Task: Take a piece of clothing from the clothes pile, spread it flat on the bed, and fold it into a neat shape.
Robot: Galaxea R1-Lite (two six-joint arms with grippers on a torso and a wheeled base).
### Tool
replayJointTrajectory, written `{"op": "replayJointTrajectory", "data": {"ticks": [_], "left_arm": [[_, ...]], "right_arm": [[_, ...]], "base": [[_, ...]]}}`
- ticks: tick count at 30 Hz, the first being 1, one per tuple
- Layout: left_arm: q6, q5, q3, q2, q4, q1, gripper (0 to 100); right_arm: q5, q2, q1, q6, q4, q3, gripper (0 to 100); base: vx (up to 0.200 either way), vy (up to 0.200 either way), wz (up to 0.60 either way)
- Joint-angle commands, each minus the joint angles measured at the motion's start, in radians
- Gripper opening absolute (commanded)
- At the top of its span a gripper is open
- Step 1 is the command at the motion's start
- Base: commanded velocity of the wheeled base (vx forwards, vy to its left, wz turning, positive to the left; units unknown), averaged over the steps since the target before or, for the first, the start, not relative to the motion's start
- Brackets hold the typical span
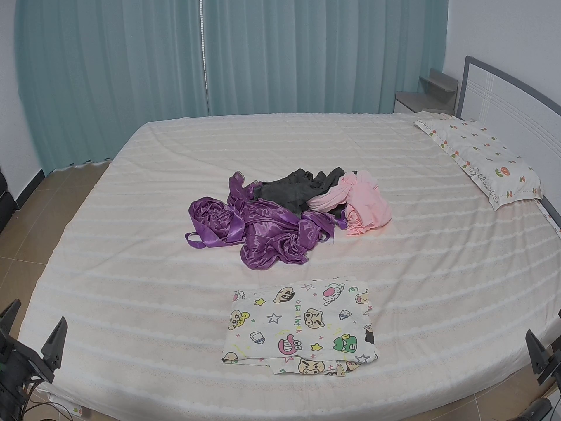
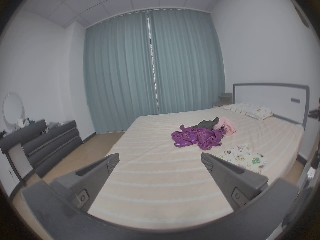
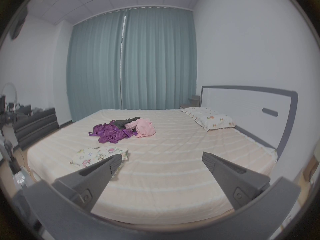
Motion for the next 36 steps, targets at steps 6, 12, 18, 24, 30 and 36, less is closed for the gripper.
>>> {"op": "replayJointTrajectory", "data": {"ticks": [6, 12, 18, 24, 30, 36], "left_arm": [[0.098, 0.016, -0.035, -0.246, 0.111, 0.123, 100], [0.116, 0.017, -0.035, -0.324, 0.127, 0.206, 100], [0.144, 0.009, -0.035, -0.446, 0.134, 0.268, 100], [0.13, 0.009, -0.022, -0.47, 0.113, 0.271, 100], [0.109, -0.038, 0.055, -0.47, 0.073, 0.271, 100], [0.089, -0.107, 0.107, -0.47, 0.061, 0.271, 100]], "right_arm": [[0.018, -0.231, -0.079, -0.135, 0.071, 0.023, 100], [0.017, -0.277, -0.1, -0.198, 0.071, 0.089, 100], [0.09, -0.277, -0.1, -0.19, 0.062, 0.101, 100], [0.121, -0.277, -0.1, -0.178, 0.064, 0.104, 100], [0.122, -0.277, -0.1, -0.015, 0.064, 0.103, 100], [0.119, -0.277, -0.1, 0.006, 0.062, 0.104, 100]], "base": [[0.0, 0.0, 0.0], [0.0, 0.0, 0.0], [0.0, 0.0, 0.0], [0.0, 0.0, 0.0], [0.0, 0.0, 0.0], [0.0, 0.0, 0.0]]}}
